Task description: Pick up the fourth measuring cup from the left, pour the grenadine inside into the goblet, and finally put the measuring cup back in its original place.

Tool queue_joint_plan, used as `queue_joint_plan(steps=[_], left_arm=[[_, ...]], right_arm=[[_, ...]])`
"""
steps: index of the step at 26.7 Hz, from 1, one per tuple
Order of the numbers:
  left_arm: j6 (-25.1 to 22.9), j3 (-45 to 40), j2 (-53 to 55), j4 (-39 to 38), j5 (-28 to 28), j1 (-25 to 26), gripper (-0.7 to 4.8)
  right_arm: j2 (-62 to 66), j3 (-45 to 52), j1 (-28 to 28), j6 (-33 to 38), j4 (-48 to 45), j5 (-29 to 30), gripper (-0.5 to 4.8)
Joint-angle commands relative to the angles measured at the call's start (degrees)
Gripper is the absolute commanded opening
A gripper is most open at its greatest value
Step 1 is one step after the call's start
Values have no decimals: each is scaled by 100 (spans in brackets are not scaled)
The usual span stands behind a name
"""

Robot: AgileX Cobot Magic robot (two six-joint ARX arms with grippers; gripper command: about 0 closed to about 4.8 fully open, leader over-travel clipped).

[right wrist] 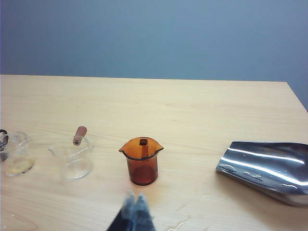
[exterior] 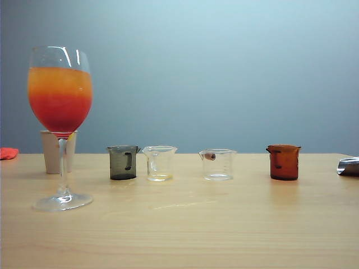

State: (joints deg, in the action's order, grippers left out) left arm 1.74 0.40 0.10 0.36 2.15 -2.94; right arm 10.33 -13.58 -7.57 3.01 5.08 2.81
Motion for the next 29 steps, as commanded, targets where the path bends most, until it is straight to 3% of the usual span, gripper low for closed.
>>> queue_joint_plan(steps=[1, 14, 20, 29], left_arm=[[-22, 13, 0, 50, 20, 17, 1], [-24, 13, 0, 52, 20, 17, 1], [-24, 13, 0, 50, 22, 17, 1], [-22, 13, 0, 50, 22, 20, 1]], right_arm=[[0, -22, 0, 20, -59, 9, -6], [-39, 22, 7, 17, -63, -66, -6], [-640, 772, 15, -2, -197, -721, -6], [-1023, 1355, 262, -24, -535, -634, -6]])
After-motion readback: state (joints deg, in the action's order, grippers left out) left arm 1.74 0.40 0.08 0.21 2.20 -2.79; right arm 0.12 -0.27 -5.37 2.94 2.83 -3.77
